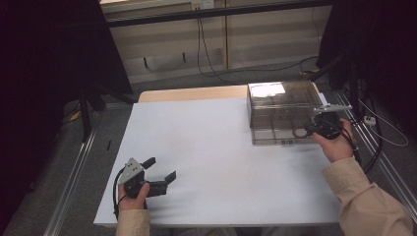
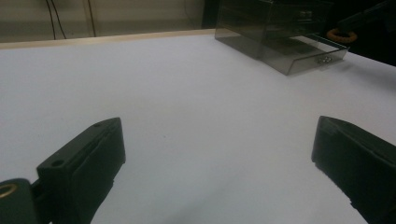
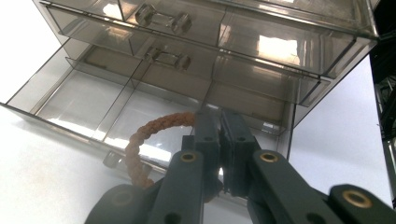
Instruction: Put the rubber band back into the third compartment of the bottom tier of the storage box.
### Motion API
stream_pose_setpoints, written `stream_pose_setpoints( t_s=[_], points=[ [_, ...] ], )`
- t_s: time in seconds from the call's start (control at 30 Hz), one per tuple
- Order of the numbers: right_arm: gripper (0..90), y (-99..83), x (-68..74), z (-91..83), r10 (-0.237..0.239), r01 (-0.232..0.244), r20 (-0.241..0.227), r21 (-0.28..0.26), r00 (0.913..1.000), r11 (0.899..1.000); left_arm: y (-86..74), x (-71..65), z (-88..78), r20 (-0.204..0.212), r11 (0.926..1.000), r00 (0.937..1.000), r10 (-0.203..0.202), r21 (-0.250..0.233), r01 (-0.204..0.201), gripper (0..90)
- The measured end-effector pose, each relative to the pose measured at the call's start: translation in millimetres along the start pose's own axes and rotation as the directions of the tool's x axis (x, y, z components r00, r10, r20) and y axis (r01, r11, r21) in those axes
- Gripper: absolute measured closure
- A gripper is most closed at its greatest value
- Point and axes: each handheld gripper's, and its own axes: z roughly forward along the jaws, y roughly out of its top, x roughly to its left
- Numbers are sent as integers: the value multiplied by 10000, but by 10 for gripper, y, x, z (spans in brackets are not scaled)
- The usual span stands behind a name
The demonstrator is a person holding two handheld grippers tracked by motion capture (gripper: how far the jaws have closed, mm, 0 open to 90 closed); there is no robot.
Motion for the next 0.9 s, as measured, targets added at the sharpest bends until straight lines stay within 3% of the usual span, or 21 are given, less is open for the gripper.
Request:
stream_pose_setpoints(
  t_s=[0.9],
  points=[
    [865, 18, -55, 101, 105, -108, 273, 86, 9996, 9999, -2, 5, -6, 28, 10000, 10000, -7, 19, 7, 28]
  ],
)
